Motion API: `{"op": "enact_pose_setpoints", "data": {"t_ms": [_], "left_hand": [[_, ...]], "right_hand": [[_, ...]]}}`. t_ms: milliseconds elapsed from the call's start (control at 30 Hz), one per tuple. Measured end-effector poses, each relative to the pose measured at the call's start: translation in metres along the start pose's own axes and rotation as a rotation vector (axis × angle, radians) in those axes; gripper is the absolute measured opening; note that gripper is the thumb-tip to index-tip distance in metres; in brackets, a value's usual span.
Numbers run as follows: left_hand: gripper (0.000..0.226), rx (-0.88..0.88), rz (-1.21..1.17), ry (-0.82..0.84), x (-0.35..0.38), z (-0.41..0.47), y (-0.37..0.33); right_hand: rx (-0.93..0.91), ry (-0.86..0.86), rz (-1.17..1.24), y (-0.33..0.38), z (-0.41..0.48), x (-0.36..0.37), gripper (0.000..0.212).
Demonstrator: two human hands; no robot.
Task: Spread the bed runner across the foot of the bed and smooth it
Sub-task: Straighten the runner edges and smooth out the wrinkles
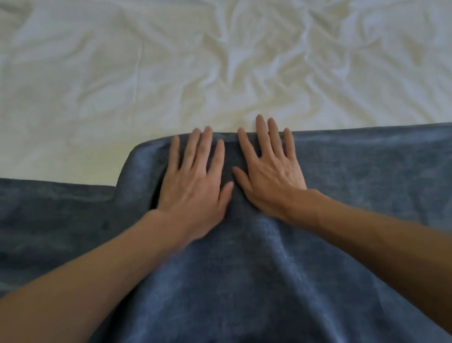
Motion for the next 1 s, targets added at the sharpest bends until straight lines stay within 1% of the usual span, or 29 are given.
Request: {"op": "enact_pose_setpoints", "data": {"t_ms": [100, 300, 467, 633, 767, 1000], "left_hand": [[0.073, -0.049, -0.011, 0.11, 0.019, -0.009, 0.001], [0.071, -0.043, -0.046, 0.105, 0.023, -0.011, 0.004], [0.072, -0.047, -0.125, 0.121, 0.012, -0.044, -0.01], [0.072, 0.01, -0.16, 0.12, 0.006, -0.085, -0.031], [0.073, -0.031, -0.138, 0.125, 0.005, -0.108, -0.038], [0.062, -0.03, -0.212, 0.097, -0.009, -0.181, -0.075]], "right_hand": [[0.033, 0.054, 0.027, -0.005, -0.002, 0.011, 0.072], [0.047, 0.029, 0.059, -0.004, -0.013, 0.012, 0.071], [0.04, 0.08, 0.076, -0.001, -0.066, 0.008, 0.069], [0.04, 0.12, 0.092, 0.001, -0.11, 0.003, 0.064], [0.021, 0.12, 0.109, 0.006, -0.149, 0.003, 0.063], [0.038, 0.132, 0.172, 0.023, -0.233, -0.002, 0.055]]}}
Point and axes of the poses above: each hand's wrist, its own z-axis towards the middle knuckle, its own x-axis out of the palm, y = z × x, the point moved 2 cm from there along z, towards the middle knuckle, and after that the axes turned 4 degrees about -z, right-handed, at the moved point
